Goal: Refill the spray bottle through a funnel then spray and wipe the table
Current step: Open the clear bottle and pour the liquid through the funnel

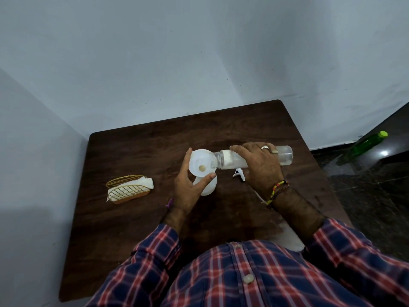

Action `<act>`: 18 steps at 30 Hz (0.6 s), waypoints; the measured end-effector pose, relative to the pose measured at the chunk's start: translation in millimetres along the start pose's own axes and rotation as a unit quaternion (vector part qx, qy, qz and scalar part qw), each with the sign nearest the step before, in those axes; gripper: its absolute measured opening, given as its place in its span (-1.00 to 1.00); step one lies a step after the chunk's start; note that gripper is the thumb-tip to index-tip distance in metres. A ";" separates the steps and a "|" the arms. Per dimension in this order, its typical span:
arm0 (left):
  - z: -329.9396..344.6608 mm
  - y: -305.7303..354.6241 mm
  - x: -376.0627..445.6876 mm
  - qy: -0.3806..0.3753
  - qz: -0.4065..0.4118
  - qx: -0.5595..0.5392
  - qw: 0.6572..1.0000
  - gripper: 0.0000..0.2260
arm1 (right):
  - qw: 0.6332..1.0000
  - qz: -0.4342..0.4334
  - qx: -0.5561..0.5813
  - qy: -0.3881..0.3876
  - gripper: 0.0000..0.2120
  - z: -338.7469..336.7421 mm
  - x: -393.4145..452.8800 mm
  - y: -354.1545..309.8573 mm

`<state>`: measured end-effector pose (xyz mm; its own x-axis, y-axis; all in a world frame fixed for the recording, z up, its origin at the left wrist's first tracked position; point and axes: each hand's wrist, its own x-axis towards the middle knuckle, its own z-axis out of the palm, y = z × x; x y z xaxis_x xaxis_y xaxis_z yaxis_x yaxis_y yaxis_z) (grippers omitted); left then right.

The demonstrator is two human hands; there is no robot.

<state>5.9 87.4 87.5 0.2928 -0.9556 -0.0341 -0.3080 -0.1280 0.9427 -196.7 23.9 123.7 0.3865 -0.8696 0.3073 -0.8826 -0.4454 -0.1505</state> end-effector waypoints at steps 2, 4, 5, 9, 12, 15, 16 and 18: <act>-0.1 0.1 -0.2 0.001 0.000 -0.001 1.000 -0.11 | 1.000 0.000 -0.003 0.000 -0.35 -0.4 0.1 0.2; -0.1 -0.3 -0.3 0.001 0.001 0.002 1.000 -0.12 | 1.000 0.001 -0.004 -0.001 -0.35 -0.3 0.2 0.0; 0.0 -0.1 -0.4 0.001 0.003 0.003 1.000 -0.13 | 1.000 0.001 -0.004 -0.001 -0.35 -0.1 0.2 -0.2; 0.1 0.0 -0.2 0.000 0.000 0.000 1.000 -0.11 | 1.000 0.003 0.000 -0.002 -0.35 -0.6 0.4 -0.6; 0.2 -0.9 -0.2 0.000 0.003 0.008 1.000 -0.13 | 1.000 0.004 0.003 -0.004 -0.34 -1.0 0.0 -1.0; 0.8 -0.8 0.6 0.000 0.004 0.011 1.000 -0.14 | 1.000 0.005 0.001 -0.006 -0.34 -0.5 0.1 -0.8; 0.8 -0.3 0.9 0.000 0.005 0.015 1.000 -0.14 | 1.000 0.005 0.000 -0.006 -0.34 -0.6 0.3 -0.6; 0.9 0.2 1.1 0.000 0.007 0.020 1.000 -0.14 | 1.000 0.005 -0.002 -0.006 -0.34 -1.0 0.6 -0.4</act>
<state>5.4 86.1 87.3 0.2883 -0.9573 -0.0216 -0.3471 -0.1255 0.9294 -196.4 23.7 124.9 0.3802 -0.8769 0.2941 -0.8877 -0.4352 -0.1502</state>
